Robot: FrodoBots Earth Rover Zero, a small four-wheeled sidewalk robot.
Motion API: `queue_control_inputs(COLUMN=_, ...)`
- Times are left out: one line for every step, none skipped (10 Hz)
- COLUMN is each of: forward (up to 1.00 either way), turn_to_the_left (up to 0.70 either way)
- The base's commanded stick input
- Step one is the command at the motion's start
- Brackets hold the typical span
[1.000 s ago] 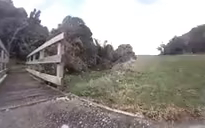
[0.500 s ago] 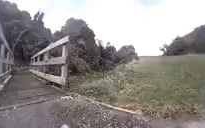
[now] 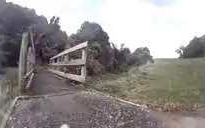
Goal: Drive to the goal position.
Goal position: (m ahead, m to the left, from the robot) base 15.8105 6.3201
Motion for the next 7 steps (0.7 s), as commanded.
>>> queue_control_inputs(forward=1.00, turn_to_the_left=0.40)
queue_control_inputs(forward=1.00, turn_to_the_left=0.40)
queue_control_inputs(forward=1.00, turn_to_the_left=0.40)
queue_control_inputs(forward=1.00, turn_to_the_left=0.40)
queue_control_inputs(forward=1.00, turn_to_the_left=0.40)
queue_control_inputs(forward=1.00, turn_to_the_left=0.40)
queue_control_inputs(forward=1.00, turn_to_the_left=0.40)
